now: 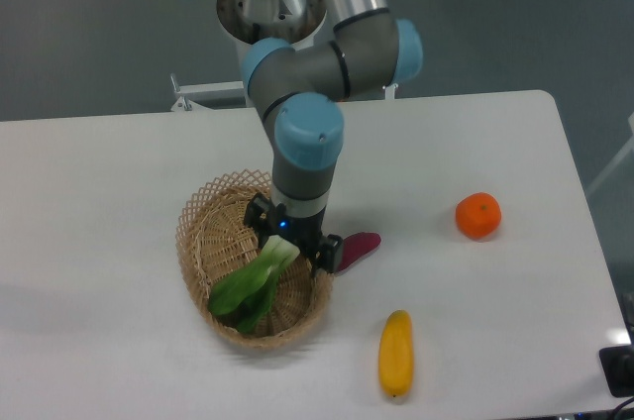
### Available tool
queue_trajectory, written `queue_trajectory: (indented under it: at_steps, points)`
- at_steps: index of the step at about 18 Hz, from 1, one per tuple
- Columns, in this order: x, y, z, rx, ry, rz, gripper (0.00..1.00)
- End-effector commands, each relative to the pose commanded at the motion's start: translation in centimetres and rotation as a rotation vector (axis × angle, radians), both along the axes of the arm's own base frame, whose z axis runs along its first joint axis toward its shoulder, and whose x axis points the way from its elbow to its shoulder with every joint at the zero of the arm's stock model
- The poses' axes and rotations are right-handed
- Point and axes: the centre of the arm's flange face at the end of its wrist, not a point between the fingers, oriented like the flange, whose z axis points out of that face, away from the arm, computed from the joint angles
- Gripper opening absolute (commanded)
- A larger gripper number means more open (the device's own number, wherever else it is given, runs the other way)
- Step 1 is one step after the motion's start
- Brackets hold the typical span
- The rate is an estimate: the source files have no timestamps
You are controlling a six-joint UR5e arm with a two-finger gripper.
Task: Pick up the green vegetable from the basket
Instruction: 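Lower the gripper into the basket and close it on the bok choy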
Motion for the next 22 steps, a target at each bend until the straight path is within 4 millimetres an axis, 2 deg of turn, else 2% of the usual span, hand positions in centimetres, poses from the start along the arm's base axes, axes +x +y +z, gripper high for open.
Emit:
queue_trajectory:
  at_steps: [5, 19, 20, 22]
  points:
    - [0.8, 0.0, -2.1, 0.015, 0.013, 0.001, 1.00]
    - [2.2, -0.1, -3.3, -0.010, 0.014, -0.017, 1.00]
    - [2.2, -0.1, -3.3, -0.011, 0.015, -0.017, 0.98]
    - [2.2, -0.1, -3.3, -0.011, 0.015, -0.016, 0.82]
